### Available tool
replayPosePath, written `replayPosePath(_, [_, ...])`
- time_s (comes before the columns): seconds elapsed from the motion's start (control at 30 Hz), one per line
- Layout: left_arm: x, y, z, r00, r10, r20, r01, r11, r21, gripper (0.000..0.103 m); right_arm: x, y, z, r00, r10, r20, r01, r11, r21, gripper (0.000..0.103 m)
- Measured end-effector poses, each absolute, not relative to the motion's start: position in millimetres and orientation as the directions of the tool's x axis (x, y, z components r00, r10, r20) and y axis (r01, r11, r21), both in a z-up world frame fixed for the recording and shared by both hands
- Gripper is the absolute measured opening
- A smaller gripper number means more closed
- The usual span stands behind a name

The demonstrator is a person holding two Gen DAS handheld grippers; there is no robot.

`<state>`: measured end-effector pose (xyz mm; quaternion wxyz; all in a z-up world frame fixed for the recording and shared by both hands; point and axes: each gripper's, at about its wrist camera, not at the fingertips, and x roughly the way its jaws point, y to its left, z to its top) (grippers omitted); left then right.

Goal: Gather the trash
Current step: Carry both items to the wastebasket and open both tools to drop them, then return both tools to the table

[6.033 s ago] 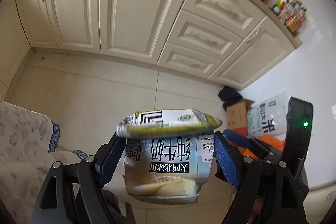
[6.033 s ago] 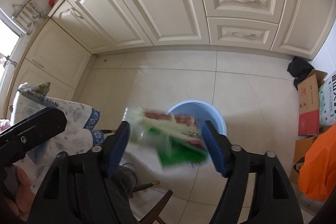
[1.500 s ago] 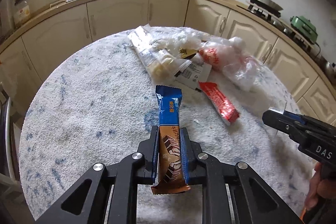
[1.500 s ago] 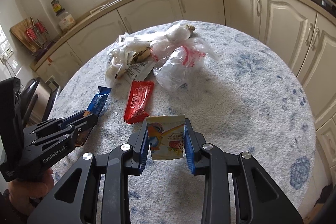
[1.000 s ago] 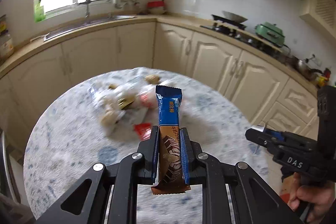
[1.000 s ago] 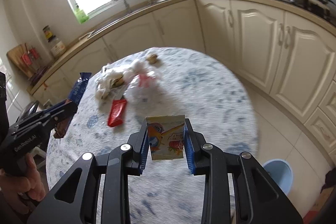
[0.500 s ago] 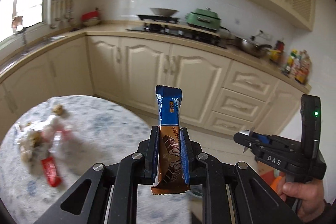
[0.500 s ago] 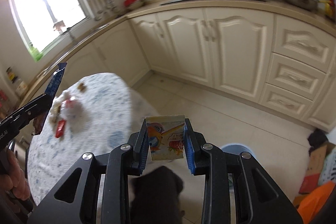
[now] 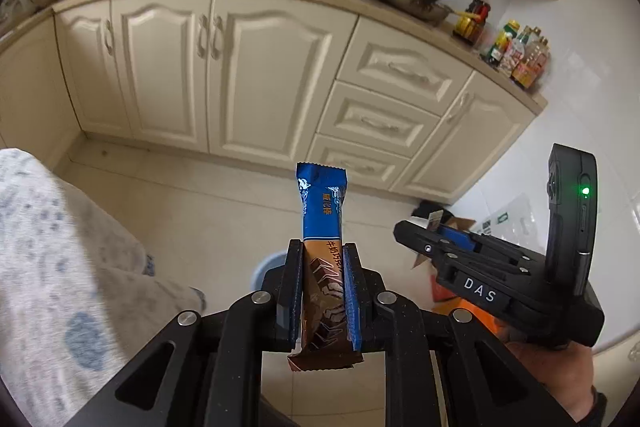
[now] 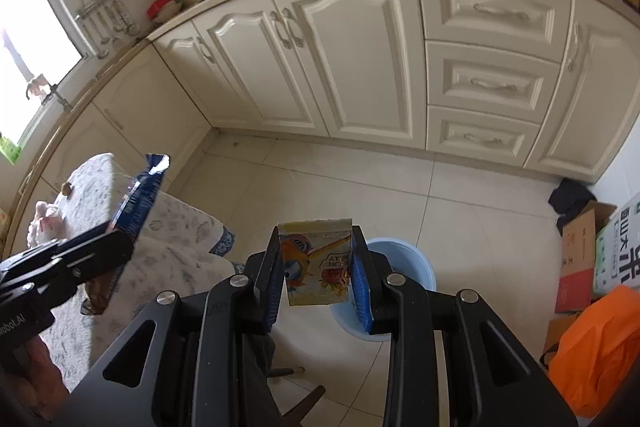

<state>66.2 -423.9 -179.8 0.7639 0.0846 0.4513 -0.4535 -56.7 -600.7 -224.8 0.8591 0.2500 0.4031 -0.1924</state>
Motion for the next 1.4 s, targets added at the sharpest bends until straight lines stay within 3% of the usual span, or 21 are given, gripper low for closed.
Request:
replayPosePath(0.37, [121.1,-525.7,-231.2,-0.025,-0.539,-0.842,0.732,0.564,-0.383,0.018,-49.2,-640.0,-273.5,0.549,-0.091,-0.831,0.588,0.749,0.306,0.031])
replayPosePath(0.43, [126.1,-538.3,-244.2,-0.036,-0.512,-0.858,0.728,0.575,-0.373,0.028,-49.1,-646.4,-282.2,0.542,-0.087,-0.836,0.603,0.733,0.315,0.032])
replayPosePath(0.5, [130.1,-546.2,-247.7,-0.032,-0.485,-0.874,0.722,0.594,-0.356,0.069,-49.9,-653.1,-290.9,0.526,-0.084,-0.846,0.622,0.717,0.315,0.048])
replayPosePath(0.57, [135.0,-547.6,-248.8,0.018,-0.483,-0.875,0.708,0.624,-0.33,0.082,-54.9,-657.6,-295.8,0.521,-0.095,-0.848,0.642,0.698,0.316,0.06])
replayPosePath(0.63, [135.0,-547.0,-248.1,0.042,-0.472,-0.881,0.705,0.639,-0.308,0.089,-59.4,-658.8,-297.3,0.522,-0.097,-0.848,0.651,0.687,0.322,0.065])
replayPosePath(0.77, [124.1,-532.7,-231.1,0.116,-0.471,-0.875,0.699,0.664,-0.265,0.094,-67.2,-657.9,-295.5,0.518,-0.123,-0.847,0.677,0.664,0.317,0.102])
replayPosePath(0.9, [100.6,-508.5,-204.3,0.216,-0.483,-0.848,0.702,0.681,-0.209,0.102,-71.1,-654.7,-289.1,0.506,-0.158,-0.848,0.709,0.636,0.304,0.103])
replayPosePath(1.4, [17.8,-332.1,-100.0,0.465,-0.553,-0.692,0.632,0.755,-0.178,0.102,-43.3,-585.0,-214.3,0.614,-0.149,-0.775,0.594,0.734,0.329,0.103])
